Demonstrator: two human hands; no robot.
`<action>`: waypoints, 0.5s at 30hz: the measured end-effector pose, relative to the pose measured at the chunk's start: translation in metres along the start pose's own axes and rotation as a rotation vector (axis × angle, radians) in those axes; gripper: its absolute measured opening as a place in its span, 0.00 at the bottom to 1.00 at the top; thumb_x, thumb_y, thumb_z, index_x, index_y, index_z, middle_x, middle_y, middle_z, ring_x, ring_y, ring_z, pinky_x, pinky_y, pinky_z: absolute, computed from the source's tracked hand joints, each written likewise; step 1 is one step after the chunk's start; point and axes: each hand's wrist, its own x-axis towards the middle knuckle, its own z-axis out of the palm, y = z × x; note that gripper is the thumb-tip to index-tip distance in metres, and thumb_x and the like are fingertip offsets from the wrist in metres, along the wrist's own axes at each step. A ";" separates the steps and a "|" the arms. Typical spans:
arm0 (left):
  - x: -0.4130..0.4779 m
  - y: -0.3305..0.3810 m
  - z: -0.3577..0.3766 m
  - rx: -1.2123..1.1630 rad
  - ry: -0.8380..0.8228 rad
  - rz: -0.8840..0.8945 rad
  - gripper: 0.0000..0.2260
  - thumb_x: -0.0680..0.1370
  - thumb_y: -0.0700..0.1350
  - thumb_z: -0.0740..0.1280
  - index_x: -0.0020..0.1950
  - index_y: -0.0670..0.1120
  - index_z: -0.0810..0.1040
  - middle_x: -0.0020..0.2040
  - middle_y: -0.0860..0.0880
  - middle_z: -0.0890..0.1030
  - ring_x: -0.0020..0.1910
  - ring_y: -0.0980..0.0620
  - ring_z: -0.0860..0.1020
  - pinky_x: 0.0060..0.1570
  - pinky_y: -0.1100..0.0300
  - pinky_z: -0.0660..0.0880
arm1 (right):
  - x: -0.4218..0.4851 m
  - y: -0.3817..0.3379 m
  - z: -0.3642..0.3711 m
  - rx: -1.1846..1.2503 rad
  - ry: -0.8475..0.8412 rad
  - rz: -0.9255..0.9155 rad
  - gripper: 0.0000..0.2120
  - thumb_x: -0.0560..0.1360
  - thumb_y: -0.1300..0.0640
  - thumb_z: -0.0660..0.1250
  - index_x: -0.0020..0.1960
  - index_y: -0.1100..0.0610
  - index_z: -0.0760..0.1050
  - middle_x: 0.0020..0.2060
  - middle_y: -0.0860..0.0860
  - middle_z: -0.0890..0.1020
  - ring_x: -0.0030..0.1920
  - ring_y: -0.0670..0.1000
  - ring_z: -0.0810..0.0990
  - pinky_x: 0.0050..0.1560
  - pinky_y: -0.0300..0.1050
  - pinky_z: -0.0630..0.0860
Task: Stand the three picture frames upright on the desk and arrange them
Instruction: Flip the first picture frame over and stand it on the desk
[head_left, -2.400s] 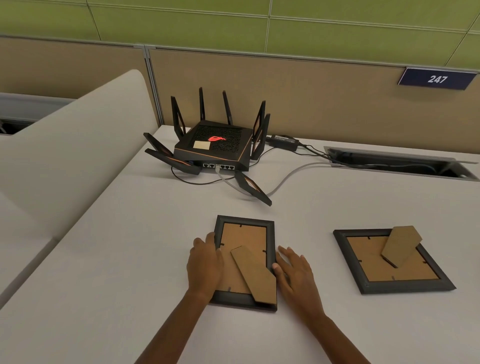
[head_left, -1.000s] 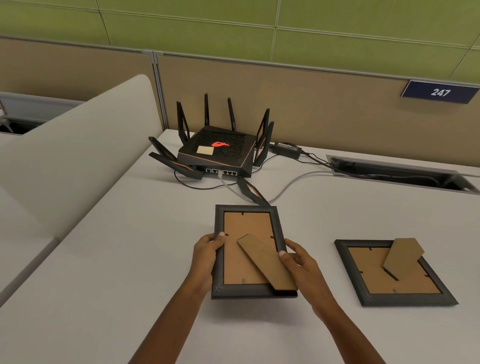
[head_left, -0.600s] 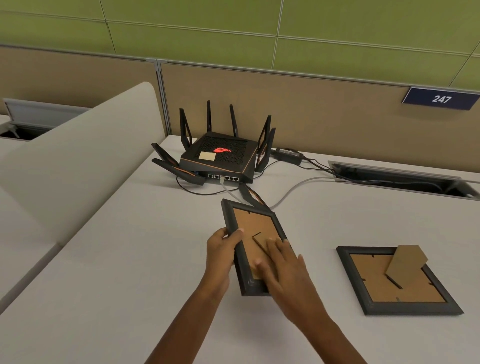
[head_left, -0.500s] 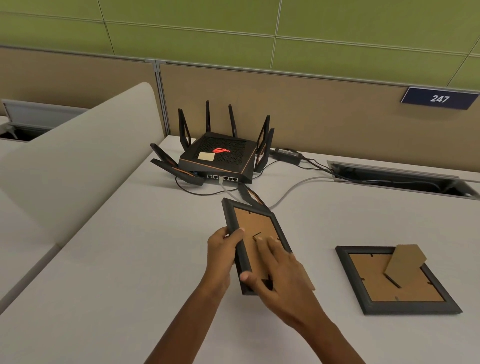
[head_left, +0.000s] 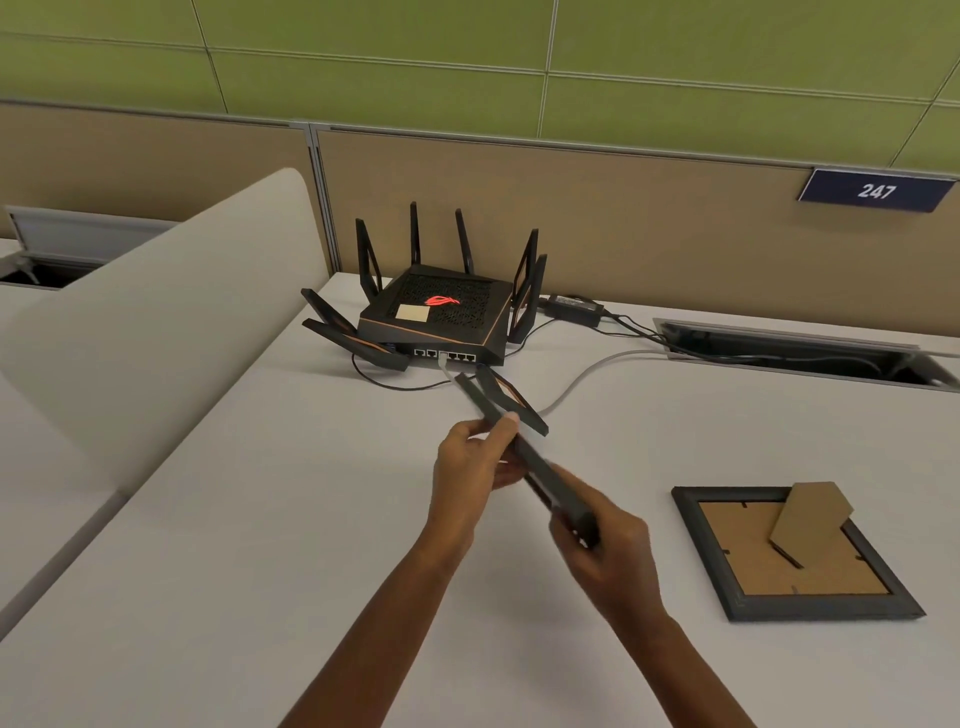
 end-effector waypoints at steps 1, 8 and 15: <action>0.001 0.003 0.001 0.039 -0.009 0.042 0.09 0.77 0.46 0.62 0.51 0.42 0.76 0.36 0.50 0.83 0.39 0.53 0.83 0.41 0.62 0.80 | -0.001 0.001 0.001 0.124 0.104 0.148 0.15 0.68 0.64 0.67 0.54 0.65 0.77 0.37 0.44 0.82 0.37 0.42 0.79 0.36 0.21 0.71; 0.005 -0.017 -0.009 0.296 0.131 -0.047 0.20 0.79 0.49 0.58 0.70 0.48 0.61 0.72 0.43 0.64 0.69 0.44 0.65 0.63 0.51 0.69 | 0.000 0.011 -0.003 0.716 0.416 0.690 0.11 0.73 0.63 0.64 0.40 0.48 0.78 0.33 0.40 0.85 0.38 0.44 0.84 0.31 0.37 0.81; -0.017 -0.039 0.002 -0.184 -0.148 -0.241 0.15 0.80 0.46 0.56 0.66 0.45 0.67 0.61 0.43 0.78 0.54 0.47 0.78 0.50 0.56 0.77 | -0.001 0.010 -0.001 1.040 0.512 0.965 0.07 0.73 0.61 0.64 0.44 0.50 0.76 0.30 0.44 0.86 0.33 0.47 0.85 0.27 0.42 0.80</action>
